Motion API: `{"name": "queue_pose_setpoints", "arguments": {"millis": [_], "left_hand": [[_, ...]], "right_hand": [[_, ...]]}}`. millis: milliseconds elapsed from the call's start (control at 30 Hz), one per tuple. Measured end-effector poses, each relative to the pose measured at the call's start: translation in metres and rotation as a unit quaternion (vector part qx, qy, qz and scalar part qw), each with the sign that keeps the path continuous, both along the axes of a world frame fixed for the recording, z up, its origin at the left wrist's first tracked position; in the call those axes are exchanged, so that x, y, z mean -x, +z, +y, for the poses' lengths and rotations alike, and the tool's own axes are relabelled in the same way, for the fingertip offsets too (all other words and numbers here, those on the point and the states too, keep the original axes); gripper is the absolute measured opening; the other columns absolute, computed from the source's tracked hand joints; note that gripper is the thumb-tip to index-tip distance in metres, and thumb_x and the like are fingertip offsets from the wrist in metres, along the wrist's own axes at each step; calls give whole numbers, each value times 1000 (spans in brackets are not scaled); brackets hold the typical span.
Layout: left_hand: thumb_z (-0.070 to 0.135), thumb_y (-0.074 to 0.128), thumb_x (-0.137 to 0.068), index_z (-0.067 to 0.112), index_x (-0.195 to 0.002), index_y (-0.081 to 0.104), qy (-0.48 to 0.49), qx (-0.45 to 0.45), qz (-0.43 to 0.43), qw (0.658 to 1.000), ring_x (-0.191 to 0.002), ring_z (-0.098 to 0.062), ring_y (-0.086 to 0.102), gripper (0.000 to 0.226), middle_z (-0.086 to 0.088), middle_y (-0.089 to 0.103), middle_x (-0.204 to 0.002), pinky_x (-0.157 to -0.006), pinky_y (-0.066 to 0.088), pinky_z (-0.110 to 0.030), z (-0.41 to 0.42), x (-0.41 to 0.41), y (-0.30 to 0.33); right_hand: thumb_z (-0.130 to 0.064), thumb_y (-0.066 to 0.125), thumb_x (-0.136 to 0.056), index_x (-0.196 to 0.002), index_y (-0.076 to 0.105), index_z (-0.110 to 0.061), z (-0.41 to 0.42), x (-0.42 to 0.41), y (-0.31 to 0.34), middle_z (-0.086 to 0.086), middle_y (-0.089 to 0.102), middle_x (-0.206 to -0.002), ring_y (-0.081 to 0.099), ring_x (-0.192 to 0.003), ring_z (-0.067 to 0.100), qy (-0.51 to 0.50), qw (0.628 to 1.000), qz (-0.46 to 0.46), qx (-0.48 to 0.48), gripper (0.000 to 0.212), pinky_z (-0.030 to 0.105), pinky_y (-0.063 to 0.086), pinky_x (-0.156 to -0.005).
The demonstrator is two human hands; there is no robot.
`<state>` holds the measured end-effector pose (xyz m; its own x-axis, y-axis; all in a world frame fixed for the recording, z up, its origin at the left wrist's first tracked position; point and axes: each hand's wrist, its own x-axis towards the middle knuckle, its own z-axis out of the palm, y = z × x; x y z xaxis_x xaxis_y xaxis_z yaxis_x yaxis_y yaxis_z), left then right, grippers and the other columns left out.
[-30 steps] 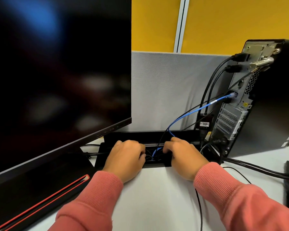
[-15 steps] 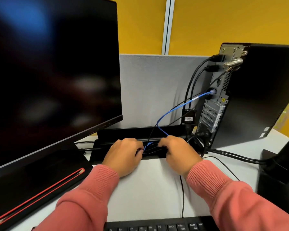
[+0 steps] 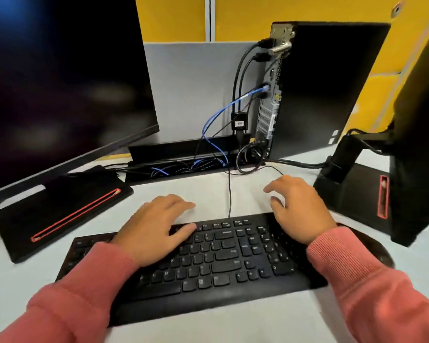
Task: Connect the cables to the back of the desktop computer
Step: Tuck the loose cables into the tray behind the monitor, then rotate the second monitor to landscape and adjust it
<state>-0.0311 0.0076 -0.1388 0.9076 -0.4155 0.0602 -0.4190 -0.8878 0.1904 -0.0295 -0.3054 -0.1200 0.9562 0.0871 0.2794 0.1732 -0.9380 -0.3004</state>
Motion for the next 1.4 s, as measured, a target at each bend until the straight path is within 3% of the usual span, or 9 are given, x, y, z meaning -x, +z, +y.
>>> {"name": "queue_pose_setpoints", "arguments": {"millis": [100, 233, 367, 533, 700, 867, 967, 1167, 1400], "left_hand": [[91, -2, -78, 48, -154, 31, 19, -15, 19, 1000, -142, -13, 36, 93, 15, 32, -159, -117, 34, -36, 0, 19, -2], [103, 16, -69, 58, -157, 4, -23, -56, 47, 997, -150, -12, 24, 99, 16, 20, -165, -125, 22, -42, -2, 44, -4], [109, 34, -54, 62, -153, -14, -50, -104, 71, 991, -156, -15, 9, 119, 13, 6, -169, -128, 7, -51, -3, 57, 3], [101, 50, -59, 64, -151, -15, -66, -125, 73, 987, -156, -19, 8, 118, 9, 0, -170, -129, 8, -48, -2, 66, 12], [96, 55, -63, 58, -156, -5, -72, -110, 55, 990, -153, -18, 16, 117, 9, 8, -167, -127, 16, -42, -2, 67, 12], [93, 59, -61, 53, -156, 4, -83, -91, 45, 991, -147, -15, 23, 117, 13, 16, -161, -122, 26, -38, 0, 63, 9], [91, 62, -60, 51, -155, 10, -88, -79, 38, 992, -142, -13, 27, 115, 16, 19, -157, -119, 30, -35, 1, 62, 8], [90, 63, -60, 49, -153, 15, -83, -78, 44, 992, -133, -10, 28, 113, 18, 25, -152, -125, 22, -46, 2, 62, 12], [98, 57, -59, 55, -156, -4, -81, -88, 63, 991, -154, -14, 19, 122, 15, 14, -165, -128, -2, -53, 3, 63, 14]], "right_hand": [[-23, 57, -98, -121, 69, -27, -26, 36, -11, -8, 65, -122, 53, -122, 21, -34, 999, -3, 31, 26, 44, 42, -103], [-28, 55, -99, -129, 67, -29, -53, 72, -22, -9, 63, -131, 46, -132, 17, -71, 997, 7, 39, 32, 41, 33, -109], [-35, 50, -99, -147, 49, -35, -65, 86, -22, -7, 47, -152, 34, -144, 20, -110, 990, 56, 72, 48, 47, 29, -113], [-33, 44, -100, -154, 34, -39, -78, 103, -26, -2, 41, -156, 41, -136, 29, -129, 982, 87, 107, 55, 48, 38, -105], [-35, 48, -96, -151, 41, -36, -92, 111, -27, 6, 54, -141, 48, -119, 36, -221, 970, 61, 83, 56, 48, 45, -96], [-41, 53, -91, -148, 44, -36, -87, 126, -32, 3, 46, -142, 46, -120, 33, -200, 974, 60, 86, 58, 47, 46, -95], [-47, 52, -91, -145, 46, -36, -94, 128, -30, 2, 42, -139, 46, -115, 31, -256, 962, 52, 80, 56, 44, 44, -90], [-49, 42, -92, -142, 42, -37, -83, 137, -30, -2, 38, -135, 43, -116, 27, -274, 953, 77, 101, 52, 44, 39, -90], [-60, 41, -91, -144, 40, -37, -78, 139, -25, -1, 38, -137, 44, -121, 28, -270, 949, 111, 115, 58, 46, 36, -91]]}}
